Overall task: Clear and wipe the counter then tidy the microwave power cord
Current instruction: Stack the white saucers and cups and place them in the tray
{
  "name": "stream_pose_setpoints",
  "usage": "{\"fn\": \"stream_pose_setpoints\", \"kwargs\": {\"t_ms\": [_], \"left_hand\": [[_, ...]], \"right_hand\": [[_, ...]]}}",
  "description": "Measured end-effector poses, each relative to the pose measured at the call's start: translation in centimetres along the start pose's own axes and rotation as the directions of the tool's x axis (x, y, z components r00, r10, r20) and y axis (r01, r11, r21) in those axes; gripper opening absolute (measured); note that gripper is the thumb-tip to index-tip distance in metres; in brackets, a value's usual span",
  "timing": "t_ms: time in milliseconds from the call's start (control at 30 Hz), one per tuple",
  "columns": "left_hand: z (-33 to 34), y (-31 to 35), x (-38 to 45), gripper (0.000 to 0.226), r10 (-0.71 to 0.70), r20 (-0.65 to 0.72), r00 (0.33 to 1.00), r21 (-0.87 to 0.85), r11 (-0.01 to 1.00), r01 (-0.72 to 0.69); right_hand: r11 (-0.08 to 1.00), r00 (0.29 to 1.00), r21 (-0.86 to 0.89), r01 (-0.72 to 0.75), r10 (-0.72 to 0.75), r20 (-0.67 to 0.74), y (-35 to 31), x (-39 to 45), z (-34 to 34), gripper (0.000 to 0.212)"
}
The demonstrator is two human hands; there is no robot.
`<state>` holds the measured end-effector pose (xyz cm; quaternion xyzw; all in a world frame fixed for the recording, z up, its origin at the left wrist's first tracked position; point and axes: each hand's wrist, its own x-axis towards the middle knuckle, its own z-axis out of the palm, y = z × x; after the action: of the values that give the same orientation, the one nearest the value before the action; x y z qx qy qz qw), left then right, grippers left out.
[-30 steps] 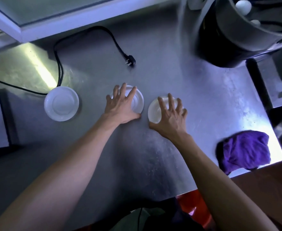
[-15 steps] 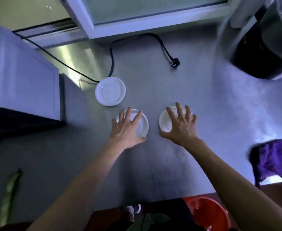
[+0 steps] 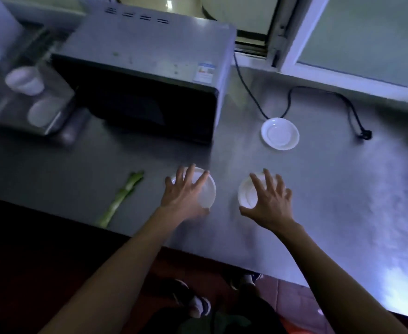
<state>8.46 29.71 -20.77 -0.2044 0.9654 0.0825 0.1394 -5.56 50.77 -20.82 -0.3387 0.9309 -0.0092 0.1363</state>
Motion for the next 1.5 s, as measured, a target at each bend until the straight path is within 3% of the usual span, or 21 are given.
{"fn": "stream_pose_setpoints", "kwargs": {"t_ms": [300,633,767,967,1233,1500], "left_hand": [[-0.6,-17.2,-12.0,0.108,-0.325,-0.043,0.945,-0.137,0.939,0.317],[-0.3,-26.3,-20.4,0.11,-0.593,-0.032,0.804,-0.206,0.792,0.575],[-1.1,-29.2,-20.5,0.11,-0.624,-0.006,0.781,-0.175,0.77,0.614],[-4.5,-33.4,-16.9,0.112,-0.615,-0.013,0.789,-0.096,0.786,0.611],[-4.5,-34.6,-12.8,0.111,-0.585,0.01,0.811,-0.147,0.801,0.58],[-3.7,-39.6,-12.6,0.112,-0.581,0.047,0.812,-0.199,0.792,0.578]], "right_hand": [[0.956,0.96,-0.093,0.278,-0.281,-0.016,-18.4,0.2,-1.3,0.107],[0.829,0.831,-0.076,0.555,-0.555,0.014,-32.5,1.8,-1.5,0.109],[0.789,0.791,-0.061,0.611,-0.611,0.027,-36.6,4.1,-1.3,0.107],[0.805,0.805,-0.007,0.594,-0.593,0.022,-40.2,8.6,-1.7,0.107],[0.813,0.808,0.035,0.581,-0.581,0.097,-42.1,11.9,-1.1,0.11],[0.82,0.817,-0.034,0.571,-0.563,0.125,-45.4,13.2,-0.6,0.112]]}}
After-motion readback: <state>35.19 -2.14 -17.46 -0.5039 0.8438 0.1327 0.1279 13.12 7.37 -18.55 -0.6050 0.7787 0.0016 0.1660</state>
